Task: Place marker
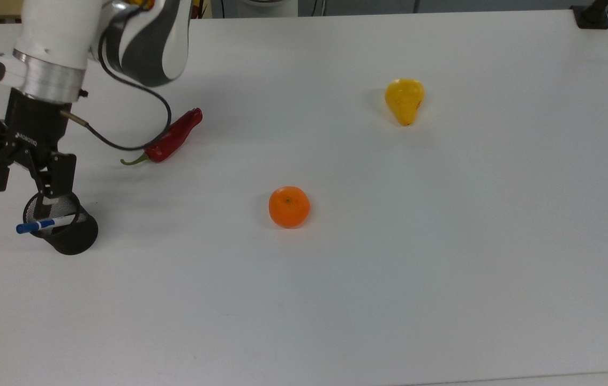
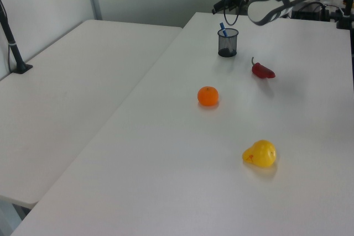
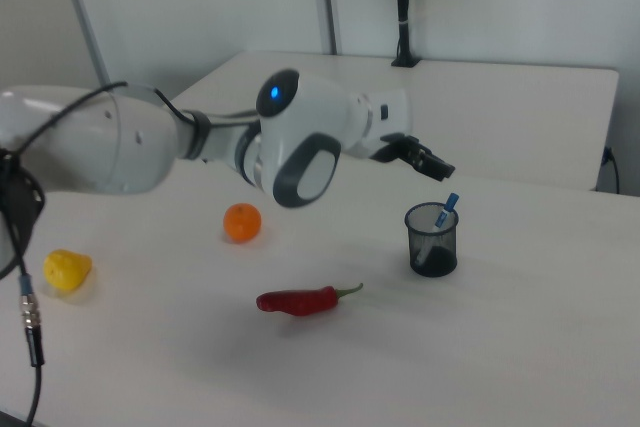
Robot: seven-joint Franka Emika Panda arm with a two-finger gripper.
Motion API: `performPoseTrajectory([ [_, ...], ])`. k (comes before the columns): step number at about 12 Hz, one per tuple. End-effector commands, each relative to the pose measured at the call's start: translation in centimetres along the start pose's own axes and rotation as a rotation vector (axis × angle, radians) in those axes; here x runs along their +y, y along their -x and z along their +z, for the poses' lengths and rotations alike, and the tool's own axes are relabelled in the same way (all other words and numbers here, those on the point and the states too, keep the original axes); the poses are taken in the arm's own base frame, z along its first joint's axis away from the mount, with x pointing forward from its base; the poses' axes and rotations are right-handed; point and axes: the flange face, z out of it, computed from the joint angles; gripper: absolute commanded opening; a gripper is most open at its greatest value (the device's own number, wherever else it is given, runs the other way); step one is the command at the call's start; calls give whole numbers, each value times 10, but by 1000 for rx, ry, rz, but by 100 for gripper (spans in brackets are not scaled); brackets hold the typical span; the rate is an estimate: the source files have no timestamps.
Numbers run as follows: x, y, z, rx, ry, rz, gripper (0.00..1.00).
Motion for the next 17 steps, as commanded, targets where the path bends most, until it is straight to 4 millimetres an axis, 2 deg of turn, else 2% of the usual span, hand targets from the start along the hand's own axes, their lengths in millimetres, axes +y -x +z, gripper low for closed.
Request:
performPoseTrajectory([
  [1,-4,-41,-78,-199,-31,41,100],
  [4,-8,-53,-132,-397,-50,51,100],
  [8,-11,-60,-230,-648,-90,44,100],
  [10,-21,-58,-270,-725,-55,110,100],
  [11,-39,-56,-288,-757,-37,104,100],
  [14,-110,-22,-316,-844,19,-12,100],
  [17,-154,5,-326,-875,4,-143,100],
])
